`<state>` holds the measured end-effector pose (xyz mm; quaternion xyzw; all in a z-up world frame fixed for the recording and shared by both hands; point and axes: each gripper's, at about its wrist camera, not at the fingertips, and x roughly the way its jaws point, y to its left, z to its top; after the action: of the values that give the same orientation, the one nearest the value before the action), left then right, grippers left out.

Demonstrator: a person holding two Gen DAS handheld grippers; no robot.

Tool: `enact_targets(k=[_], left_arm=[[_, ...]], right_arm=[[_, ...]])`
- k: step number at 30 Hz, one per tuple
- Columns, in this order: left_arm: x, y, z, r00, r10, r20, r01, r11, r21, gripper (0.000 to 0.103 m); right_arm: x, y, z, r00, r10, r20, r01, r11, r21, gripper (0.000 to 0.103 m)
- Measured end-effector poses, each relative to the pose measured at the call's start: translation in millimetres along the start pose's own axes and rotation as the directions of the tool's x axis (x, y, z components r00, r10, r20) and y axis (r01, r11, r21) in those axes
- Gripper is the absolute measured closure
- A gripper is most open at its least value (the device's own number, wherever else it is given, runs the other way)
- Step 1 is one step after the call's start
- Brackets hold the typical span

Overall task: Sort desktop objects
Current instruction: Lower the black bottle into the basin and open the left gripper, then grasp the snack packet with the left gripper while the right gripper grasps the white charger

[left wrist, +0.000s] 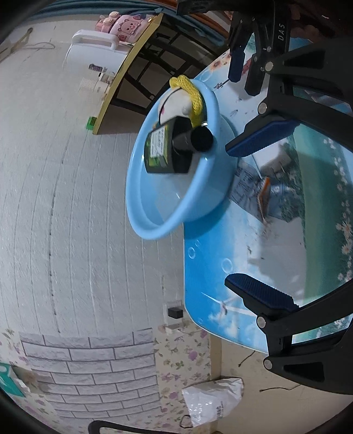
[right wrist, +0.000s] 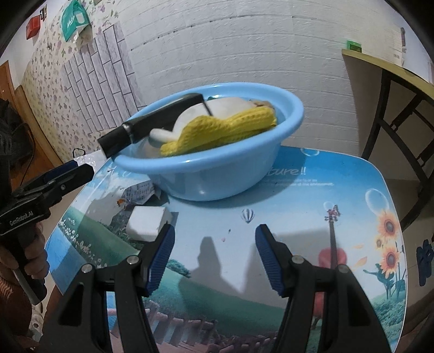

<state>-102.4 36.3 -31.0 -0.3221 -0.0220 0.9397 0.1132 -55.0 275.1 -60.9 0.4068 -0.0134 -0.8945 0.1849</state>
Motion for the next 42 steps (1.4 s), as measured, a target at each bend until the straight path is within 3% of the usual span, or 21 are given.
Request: enact_targets(k=[10,18,27,31,38,41,42], left_arm=[[6,22,-17,0.999,0.013,-0.038,-0.014,0.999,-0.043,0.015],[16,29,-25,0.997,-0.016,-0.08,0.011,0.998,-0.055,0.015],[42,2,-26,0.987,-0.067,-0.145,0.082,0.992,0.1,0.015],[63,-3,-23,0.96,-0.108,-0.258,0.136,0.986,0.094,0.015],[70,-3,-12,0.967,-0.077,-0.242,0.114,0.983,0.146,0.015],[75,-5,-11,0.961,-0.088,-0.263,0.137,0.975,0.174,0.016],[77,-7,-12,0.957,-0.095,-0.274,0.15,0.971,0.188,0.02]], right_arm=[[8,12,-5,0.999,-0.003,-0.038,0.003,1.0,-0.016,0.041],[16,26,-4,0.998,0.017,-0.055,-0.019,0.999,-0.04,0.041],[26,32,-5,0.997,0.03,-0.075,-0.034,0.998,-0.052,0.042],[28,29,-4,0.997,0.025,-0.076,-0.028,0.999,-0.043,0.042],[33,29,1,0.997,0.03,-0.073,-0.033,0.999,-0.037,0.041],[35,30,2,0.996,0.035,-0.077,-0.038,0.998,-0.042,0.042],[36,32,3,0.996,0.036,-0.079,-0.04,0.998,-0.046,0.041]])
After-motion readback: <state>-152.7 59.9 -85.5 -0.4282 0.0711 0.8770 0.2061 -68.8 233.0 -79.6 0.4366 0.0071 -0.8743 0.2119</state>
